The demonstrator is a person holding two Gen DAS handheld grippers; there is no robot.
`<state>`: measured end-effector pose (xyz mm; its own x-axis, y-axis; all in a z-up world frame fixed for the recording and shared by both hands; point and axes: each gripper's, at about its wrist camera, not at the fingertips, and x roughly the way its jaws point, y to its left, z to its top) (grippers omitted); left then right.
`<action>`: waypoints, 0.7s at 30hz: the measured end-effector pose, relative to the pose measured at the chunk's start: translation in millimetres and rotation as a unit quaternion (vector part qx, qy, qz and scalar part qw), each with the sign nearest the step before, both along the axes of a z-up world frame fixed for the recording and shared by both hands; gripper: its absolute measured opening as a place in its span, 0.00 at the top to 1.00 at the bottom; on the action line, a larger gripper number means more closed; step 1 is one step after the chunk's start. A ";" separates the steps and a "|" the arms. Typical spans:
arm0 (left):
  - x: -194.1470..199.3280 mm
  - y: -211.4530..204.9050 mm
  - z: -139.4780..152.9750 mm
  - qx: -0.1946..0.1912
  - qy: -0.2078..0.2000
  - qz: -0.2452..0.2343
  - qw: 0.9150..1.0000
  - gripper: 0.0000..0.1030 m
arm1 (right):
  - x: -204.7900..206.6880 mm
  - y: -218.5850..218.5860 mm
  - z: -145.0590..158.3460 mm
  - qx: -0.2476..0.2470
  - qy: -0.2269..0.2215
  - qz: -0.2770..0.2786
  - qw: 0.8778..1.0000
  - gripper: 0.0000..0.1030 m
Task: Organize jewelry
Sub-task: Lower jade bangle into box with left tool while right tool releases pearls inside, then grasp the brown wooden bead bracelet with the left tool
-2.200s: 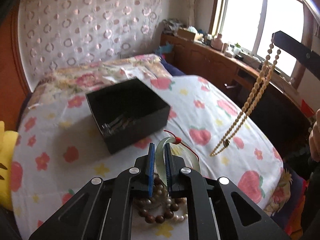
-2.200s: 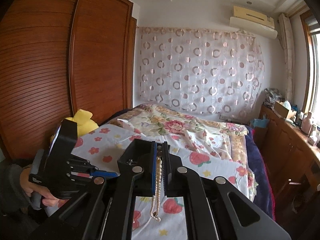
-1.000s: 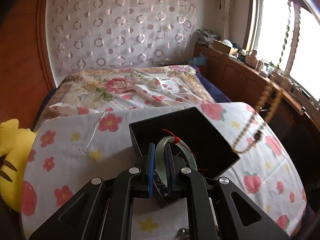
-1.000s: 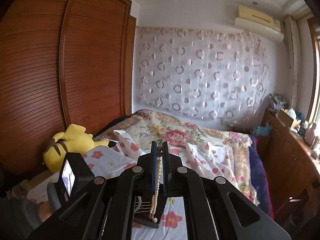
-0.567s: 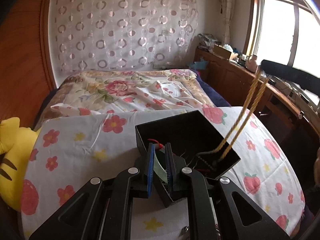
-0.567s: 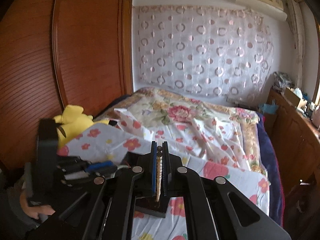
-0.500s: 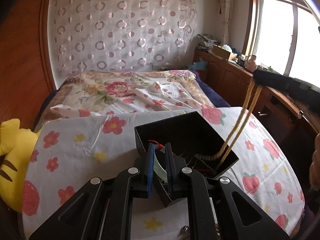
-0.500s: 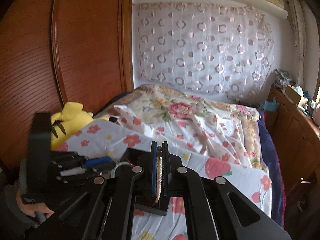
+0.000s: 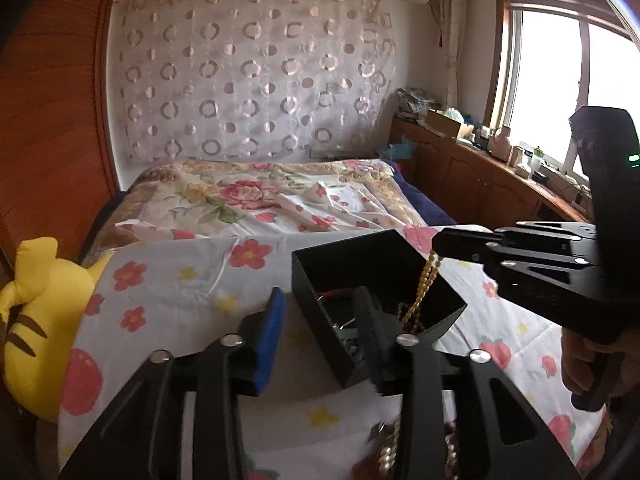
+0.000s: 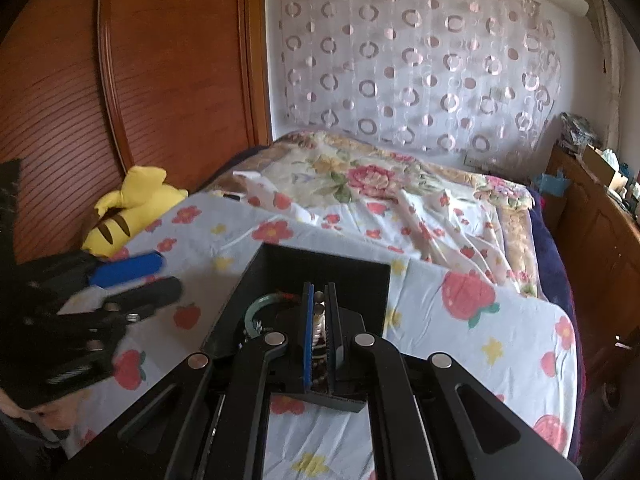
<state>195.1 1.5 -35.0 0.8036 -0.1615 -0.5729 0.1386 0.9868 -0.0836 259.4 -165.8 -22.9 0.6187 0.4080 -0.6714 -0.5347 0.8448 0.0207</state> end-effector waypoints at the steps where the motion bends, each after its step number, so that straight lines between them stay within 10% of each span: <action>1: -5.0 1.9 -0.2 0.004 -0.005 0.001 1.000 0.50 | -0.3 0.8 -3.2 -0.002 0.003 0.000 1.000 0.94; 6: -30.3 6.4 -1.1 0.013 -0.040 0.002 0.999 0.13 | -6.5 -3.1 -8.7 -0.003 0.006 0.004 1.000 0.88; 8: -38.8 6.4 -1.8 0.013 -0.049 -0.004 0.999 0.07 | -11.6 -6.7 -7.6 -0.005 0.002 0.005 1.000 0.64; 21: -86.4 3.9 -24.4 -0.007 -0.021 -0.035 0.999 0.07 | -87.4 -53.0 -26.8 0.002 0.011 0.030 0.999 0.63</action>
<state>108.8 5.4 -59.4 0.8132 -0.2249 -0.5367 0.2102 0.9736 -0.0894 172.0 -218.8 -49.7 0.5784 0.4468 -0.6825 -0.5832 0.8115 0.0370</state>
